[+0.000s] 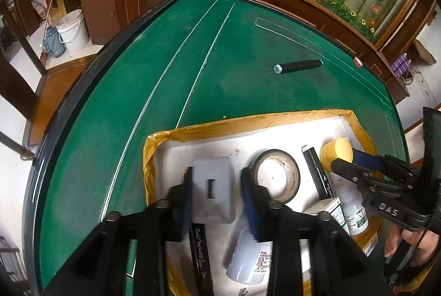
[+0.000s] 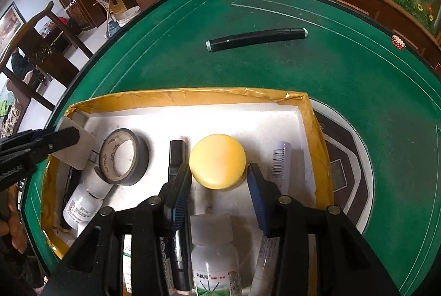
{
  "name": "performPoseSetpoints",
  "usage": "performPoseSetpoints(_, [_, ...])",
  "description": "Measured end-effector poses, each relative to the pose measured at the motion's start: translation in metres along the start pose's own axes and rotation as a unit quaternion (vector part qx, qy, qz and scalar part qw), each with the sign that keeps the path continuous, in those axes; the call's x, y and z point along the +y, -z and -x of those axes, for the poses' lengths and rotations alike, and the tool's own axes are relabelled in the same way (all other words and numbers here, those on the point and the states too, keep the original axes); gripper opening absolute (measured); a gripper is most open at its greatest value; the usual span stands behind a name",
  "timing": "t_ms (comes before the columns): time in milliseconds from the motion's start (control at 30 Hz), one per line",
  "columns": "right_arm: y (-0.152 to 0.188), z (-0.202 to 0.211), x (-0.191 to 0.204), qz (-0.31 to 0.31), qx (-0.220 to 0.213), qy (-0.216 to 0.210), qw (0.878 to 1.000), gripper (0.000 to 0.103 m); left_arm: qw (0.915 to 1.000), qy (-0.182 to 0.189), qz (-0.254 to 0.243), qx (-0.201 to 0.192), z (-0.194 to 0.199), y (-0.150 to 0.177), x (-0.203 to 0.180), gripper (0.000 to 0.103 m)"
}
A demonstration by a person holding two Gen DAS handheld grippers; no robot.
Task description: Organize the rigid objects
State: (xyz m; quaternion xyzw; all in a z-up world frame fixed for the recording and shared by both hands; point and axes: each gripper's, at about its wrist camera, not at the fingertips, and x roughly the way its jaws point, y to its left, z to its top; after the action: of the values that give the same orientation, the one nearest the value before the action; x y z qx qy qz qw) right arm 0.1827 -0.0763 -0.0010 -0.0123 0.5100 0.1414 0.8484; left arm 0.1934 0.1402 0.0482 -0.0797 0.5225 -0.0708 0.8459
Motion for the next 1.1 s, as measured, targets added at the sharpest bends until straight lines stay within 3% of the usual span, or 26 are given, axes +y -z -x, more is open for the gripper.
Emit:
performPoseSetpoints(100, [0.001, 0.008, 0.001, 0.000, -0.008, -0.005, 1.000, 0.049, 1.0000, 0.000, 0.007, -0.002, 0.002, 0.001, 0.001, 0.053])
performPoseSetpoints(200, [0.003, 0.016, 0.003, 0.003, -0.013, -0.007, 1.000, 0.049, 0.9999, 0.000, 0.010, -0.004, 0.004, 0.003, 0.000, 0.053])
performPoseSetpoints(300, [0.005, 0.024, 0.004, 0.007, -0.016, -0.009, 1.000, 0.050, 0.9999, 0.000, 0.014, -0.007, 0.007, 0.005, -0.002, 0.061])
performPoseSetpoints(467, [0.010, 0.036, 0.005, 0.014, -0.020, -0.013, 1.000, 0.050, 0.9999, -0.002, 0.013, -0.010, 0.012, 0.009, -0.006, 0.061])
performPoseSetpoints(600, [0.016, 0.047, 0.007, 0.016, -0.023, -0.016, 0.999, 0.051, 0.9998, -0.010, 0.014, -0.014, 0.021, 0.014, -0.012, 0.071])
performPoseSetpoints(767, [0.030, 0.071, 0.010, 0.027, -0.037, -0.028, 0.999, 0.061, 0.9994, -0.016, 0.012, -0.029, 0.041, 0.023, -0.023, 0.083])
performPoseSetpoints(867, [0.039, 0.083, 0.010, 0.028, -0.042, -0.034, 0.998, 0.068, 0.9990, -0.019, 0.011, -0.038, 0.053, 0.028, -0.031, 0.097])
performPoseSetpoints(1100, [0.057, 0.105, 0.007, 0.019, -0.048, -0.043, 0.998, 0.076, 0.9988, -0.023, 0.011, -0.042, 0.072, 0.045, -0.051, 0.098])
